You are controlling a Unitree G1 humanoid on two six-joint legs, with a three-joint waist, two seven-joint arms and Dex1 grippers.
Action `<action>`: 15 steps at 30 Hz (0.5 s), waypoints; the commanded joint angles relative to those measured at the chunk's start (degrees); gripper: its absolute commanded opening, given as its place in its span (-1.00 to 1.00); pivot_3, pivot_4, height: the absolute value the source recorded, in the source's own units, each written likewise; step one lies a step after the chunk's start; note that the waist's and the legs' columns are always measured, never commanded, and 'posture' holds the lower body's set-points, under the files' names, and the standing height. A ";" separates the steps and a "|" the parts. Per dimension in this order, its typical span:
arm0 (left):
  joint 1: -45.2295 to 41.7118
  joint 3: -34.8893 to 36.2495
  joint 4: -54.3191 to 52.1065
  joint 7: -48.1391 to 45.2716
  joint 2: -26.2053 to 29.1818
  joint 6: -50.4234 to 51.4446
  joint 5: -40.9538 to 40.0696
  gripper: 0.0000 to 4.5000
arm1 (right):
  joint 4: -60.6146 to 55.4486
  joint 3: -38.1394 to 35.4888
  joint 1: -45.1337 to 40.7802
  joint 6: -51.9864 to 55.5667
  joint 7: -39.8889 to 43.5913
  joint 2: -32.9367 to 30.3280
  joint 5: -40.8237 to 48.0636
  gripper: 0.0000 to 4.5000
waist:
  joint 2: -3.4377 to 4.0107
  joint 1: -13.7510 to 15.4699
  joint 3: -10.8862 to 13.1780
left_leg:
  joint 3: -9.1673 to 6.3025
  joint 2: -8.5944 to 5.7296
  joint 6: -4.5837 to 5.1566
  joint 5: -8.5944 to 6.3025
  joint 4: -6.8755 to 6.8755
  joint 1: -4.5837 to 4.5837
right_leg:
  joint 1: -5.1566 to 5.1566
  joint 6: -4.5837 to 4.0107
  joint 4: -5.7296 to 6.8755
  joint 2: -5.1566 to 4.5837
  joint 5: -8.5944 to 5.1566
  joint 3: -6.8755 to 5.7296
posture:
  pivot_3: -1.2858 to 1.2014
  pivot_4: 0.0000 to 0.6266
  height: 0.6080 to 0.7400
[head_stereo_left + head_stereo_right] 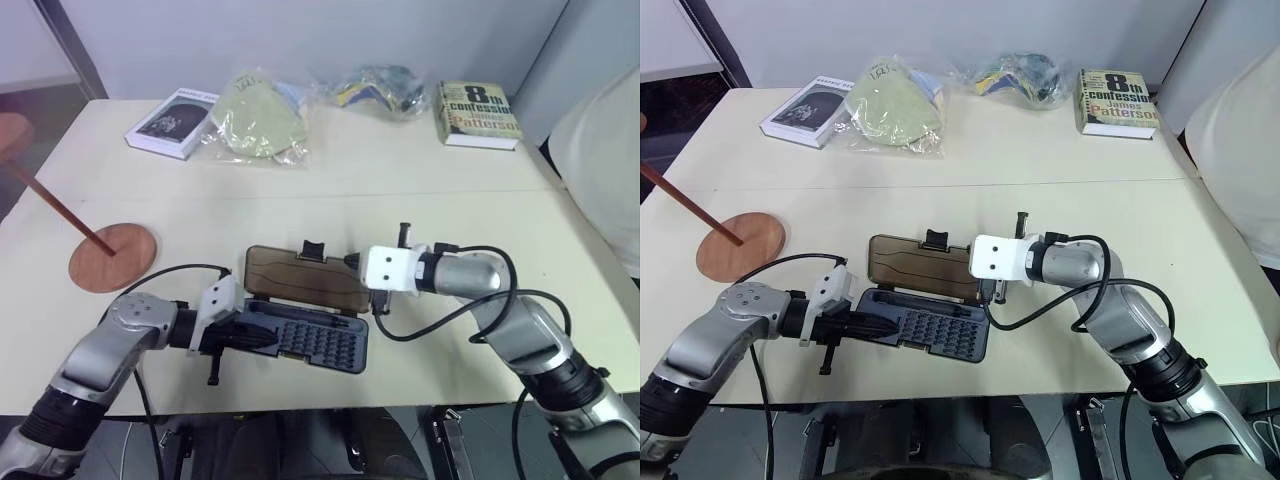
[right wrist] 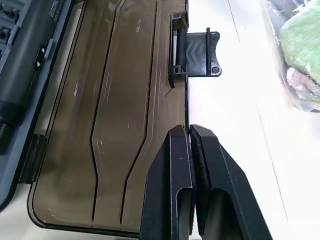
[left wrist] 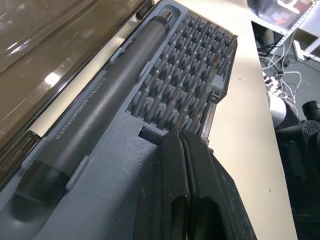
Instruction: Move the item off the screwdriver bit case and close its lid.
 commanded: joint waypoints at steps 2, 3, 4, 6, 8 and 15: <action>0.92 0.68 0.23 1.61 0.68 1.73 0.45 -1.00 | -1.60 -1.01 -0.93 -4.84 -0.66 -0.43 -1.37 -0.99 | -0.01 0.03 0.00 | 0.00 0.00 0.00 0.00 0.00 -0.01 | 0.00 0.00 0.00 0.00 0.00 0.00 | 0.03 -0.52 0.95; 1.07 1.94 -0.94 2.04 1.00 2.34 -0.53 -1.00 | -1.31 -1.03 -0.95 -5.79 -0.94 -0.41 -1.70 -0.99 | -0.01 0.03 0.01 | 0.00 0.00 0.00 0.00 0.00 -0.01 | 0.00 0.00 -0.01 0.00 0.00 0.00 | 0.03 -0.52 0.95; 1.31 3.99 -2.74 2.22 1.60 3.55 -2.40 -1.00 | -0.89 -0.90 -0.87 -7.03 -1.14 -0.59 -2.18 -0.99 | -0.03 0.00 0.02 | 0.00 0.00 0.00 0.00 0.00 -0.02 | 0.00 0.00 -0.01 -0.01 0.00 0.00 | 0.03 -0.52 0.95; 1.69 10.58 -6.84 2.25 3.00 8.77 -9.85 -1.00 | -0.45 -1.06 -0.46 -8.62 -1.46 -0.72 -2.44 -0.99 | -0.14 -0.11 0.11 | 0.00 0.00 0.00 0.00 0.00 -0.07 | -0.07 0.01 -0.01 -0.01 0.00 0.00 | 0.03 -0.52 0.95; 1.34 15.68 -8.28 3.19 3.63 13.13 -15.51 -1.00 | -0.17 -1.34 -0.07 -9.56 -1.61 -0.82 -2.54 -0.99 | -0.17 -0.01 0.14 | -0.03 0.03 0.00 0.00 0.00 -0.14 | -0.14 0.01 0.01 0.01 0.00 -0.02 | 0.03 -0.52 0.95; -5.60 25.60 3.82 13.13 2.67 17.95 -17.97 -1.00 | 0.43 -2.17 1.22 -12.35 -2.65 -0.74 -3.25 -0.99 | -0.17 0.04 0.15 | -0.03 -0.02 0.00 0.00 0.00 -0.13 | -0.12 0.04 0.00 -0.03 0.00 -0.02 | 0.03 -0.52 0.95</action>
